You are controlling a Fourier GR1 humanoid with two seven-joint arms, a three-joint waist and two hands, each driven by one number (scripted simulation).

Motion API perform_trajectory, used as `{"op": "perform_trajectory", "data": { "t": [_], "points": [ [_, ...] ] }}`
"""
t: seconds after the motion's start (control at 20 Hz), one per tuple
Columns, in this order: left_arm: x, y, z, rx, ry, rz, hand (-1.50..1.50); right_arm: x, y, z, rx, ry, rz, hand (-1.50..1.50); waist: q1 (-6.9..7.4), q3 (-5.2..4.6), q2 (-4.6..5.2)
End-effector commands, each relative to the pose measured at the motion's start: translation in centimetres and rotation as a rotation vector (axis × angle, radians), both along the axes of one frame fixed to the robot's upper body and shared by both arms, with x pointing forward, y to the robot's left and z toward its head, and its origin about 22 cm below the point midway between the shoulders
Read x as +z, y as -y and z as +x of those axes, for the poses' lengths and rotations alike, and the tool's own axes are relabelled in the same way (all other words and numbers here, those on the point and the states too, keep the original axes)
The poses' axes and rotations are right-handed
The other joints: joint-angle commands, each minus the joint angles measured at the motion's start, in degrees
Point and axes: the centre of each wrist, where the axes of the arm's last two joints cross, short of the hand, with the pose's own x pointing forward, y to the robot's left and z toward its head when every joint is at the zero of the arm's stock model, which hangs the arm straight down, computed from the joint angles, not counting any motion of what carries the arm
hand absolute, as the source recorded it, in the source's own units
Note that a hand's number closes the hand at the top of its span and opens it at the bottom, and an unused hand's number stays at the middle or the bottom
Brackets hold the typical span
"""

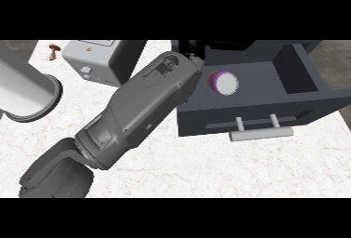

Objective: Pick up the can, place it into the drawer and close the drawer

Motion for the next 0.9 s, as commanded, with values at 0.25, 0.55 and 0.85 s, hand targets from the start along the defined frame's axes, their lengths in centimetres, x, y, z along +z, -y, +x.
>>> {"op": "perform_trajectory", "data": {
  "t": [0.25, 0.55, 0.85],
  "points": [
    [0.6, -0.1, 0.7, 0.047, 0.000, -0.004, -1.50, 1.0, 0.4, 0.5, -0.003, 0.000, -0.015, -1.50, -0.18, -0.02, 0.19],
    [-1.7, -0.4, 0.0, 0.040, 0.016, -0.028, -1.50, 1.1, -1.0, 0.8, -0.001, 0.059, -0.037, -1.50, 0.53, -0.05, 0.01],
    [-0.9, -0.4, 0.3, 0.025, 0.043, -0.070, -1.50, 4.0, -1.0, 0.3, 0.045, 0.162, -0.375, -1.50, 0.64, -0.03, 0.12]
  ]
}}
